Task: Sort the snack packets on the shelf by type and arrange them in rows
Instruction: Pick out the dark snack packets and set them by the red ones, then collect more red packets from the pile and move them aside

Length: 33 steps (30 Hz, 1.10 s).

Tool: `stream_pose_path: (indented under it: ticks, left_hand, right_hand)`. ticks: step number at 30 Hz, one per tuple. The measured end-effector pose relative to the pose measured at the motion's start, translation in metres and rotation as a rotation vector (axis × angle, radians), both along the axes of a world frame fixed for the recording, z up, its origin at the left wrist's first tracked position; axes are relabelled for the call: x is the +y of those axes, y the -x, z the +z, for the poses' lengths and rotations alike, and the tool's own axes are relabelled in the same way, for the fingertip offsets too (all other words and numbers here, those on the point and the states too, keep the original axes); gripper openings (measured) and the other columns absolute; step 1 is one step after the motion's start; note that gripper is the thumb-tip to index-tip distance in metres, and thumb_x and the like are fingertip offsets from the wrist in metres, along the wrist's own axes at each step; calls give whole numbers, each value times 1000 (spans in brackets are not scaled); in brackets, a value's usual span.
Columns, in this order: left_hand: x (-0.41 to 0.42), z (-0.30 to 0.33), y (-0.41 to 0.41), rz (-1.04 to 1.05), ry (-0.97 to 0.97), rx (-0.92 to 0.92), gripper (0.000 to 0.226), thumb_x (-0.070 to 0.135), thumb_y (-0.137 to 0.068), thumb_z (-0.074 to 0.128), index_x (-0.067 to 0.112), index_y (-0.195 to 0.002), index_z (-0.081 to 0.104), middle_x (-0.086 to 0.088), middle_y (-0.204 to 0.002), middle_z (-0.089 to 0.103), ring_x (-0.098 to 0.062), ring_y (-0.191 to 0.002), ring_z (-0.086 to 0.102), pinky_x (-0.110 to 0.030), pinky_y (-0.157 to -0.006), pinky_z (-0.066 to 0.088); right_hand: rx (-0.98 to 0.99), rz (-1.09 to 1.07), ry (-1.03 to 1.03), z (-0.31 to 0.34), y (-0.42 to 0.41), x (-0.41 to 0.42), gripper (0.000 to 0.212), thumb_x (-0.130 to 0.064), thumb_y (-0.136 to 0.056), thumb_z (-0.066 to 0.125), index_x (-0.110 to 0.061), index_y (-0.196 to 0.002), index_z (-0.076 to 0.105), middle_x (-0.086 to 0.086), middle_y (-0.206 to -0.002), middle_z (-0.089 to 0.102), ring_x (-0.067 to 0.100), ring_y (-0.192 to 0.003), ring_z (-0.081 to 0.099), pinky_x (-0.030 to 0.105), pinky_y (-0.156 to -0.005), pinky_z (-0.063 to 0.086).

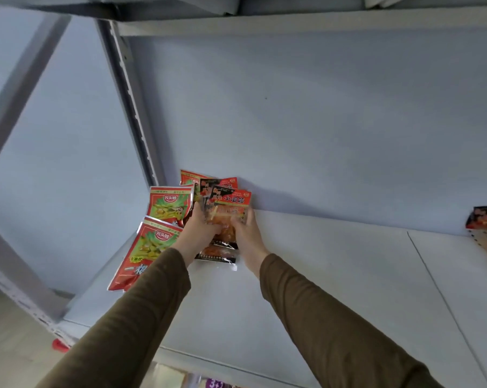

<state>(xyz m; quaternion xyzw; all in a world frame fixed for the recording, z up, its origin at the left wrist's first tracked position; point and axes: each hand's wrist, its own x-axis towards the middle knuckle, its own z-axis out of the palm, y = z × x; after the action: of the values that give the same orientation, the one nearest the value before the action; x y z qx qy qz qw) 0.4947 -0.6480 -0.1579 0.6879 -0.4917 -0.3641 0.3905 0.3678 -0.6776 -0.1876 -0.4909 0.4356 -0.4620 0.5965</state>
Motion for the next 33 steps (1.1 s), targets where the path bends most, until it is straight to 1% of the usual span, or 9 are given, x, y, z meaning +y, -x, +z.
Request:
stream_pose_path:
  ticks: [5, 9, 16, 19, 22, 25, 26, 29, 33]
  left_hand:
    - [-2, -6, -8, -90, -63, -110, 69, 33, -93, 70, 28, -149, 30, -1, -129, 60, -23, -114, 64, -32, -90, 57]
    - [-4, -5, -7, -121, -65, -224, 90, 47, -84, 60, 25, -159, 16, -13, -161, 29, -41, -144, 35, -59, -119, 33]
    - [-6, -16, -15, -85, -74, -307, 95, 42, -98, 61, 18, -165, -2, -15, -171, 1, -42, -156, 10, -54, -125, 16]
    - [-5, -17, -15, -94, -15, -298, 94, 46, -99, 60, 17, -165, 0, -12, -172, -2, -38, -157, 5, -52, -125, 15]
    - [-3, -15, -15, -126, 51, -283, 89, 48, -100, 58, 18, -165, 6, -8, -172, 1, -34, -158, 6, -53, -127, 16]
    - [1, -11, -13, -169, 128, -325, 81, 45, -103, 56, 17, -164, 11, -6, -172, 8, -31, -158, 6, -53, -128, 14]
    - [2, -10, -11, -191, 162, -354, 77, 43, -104, 54, 18, -164, 13, -6, -172, 10, -30, -158, 5, -51, -128, 8]
    - [6, -9, 0, -272, 248, -516, 66, 39, -106, 50, 21, -162, 21, -6, -172, 12, -28, -159, 0, -37, -121, -4]
    - [11, -7, 31, -339, 240, -648, 74, 45, -103, 53, 20, -164, 18, -4, -172, 12, -28, -159, 2, -44, -127, 3]
  right_hand:
    - [107, -55, 52, -10, -7, 6, 48, -36, -103, 53, -40, -149, 39, -13, -131, 63, 9, -122, 58, 33, -104, 50]
    - [99, -94, 34, -10, -19, 6, 49, -35, -104, 47, -41, -151, 36, -8, -128, 66, 14, -118, 62, 41, -105, 52]
    - [34, -54, -4, -7, -20, 8, 46, -50, -107, 36, -35, -150, 41, 5, -132, 65, 20, -120, 63, 41, -102, 54]
    - [70, -64, 10, -6, -12, 10, 46, -51, -107, 39, -34, -149, 45, -3, -133, 65, 5, -115, 64, 19, -82, 56]
    - [172, -87, 78, -1, -1, 18, 48, -48, -105, 47, -31, -150, 43, -19, -137, 57, 0, -121, 55, 18, -96, 49]
    - [395, -140, 203, 9, 16, 26, 42, -42, -102, 55, -40, -142, 43, -45, -114, 47, -9, -113, 46, -6, -86, 33]
    - [492, -145, 244, 12, 23, 28, 45, -39, -101, 57, -37, -144, 43, -38, -125, 50, -3, -122, 46, -4, -94, 30]
    - [845, -133, 374, 17, 52, 32, 60, -35, -102, 57, -20, -155, 36, -1, -158, 40, 20, -146, 32, 30, -117, 28]
    - [1138, -156, 414, 25, 96, 47, 63, -38, -101, 56, -17, -156, 34, 4, -160, 37, 26, -148, 28, 39, -118, 27]
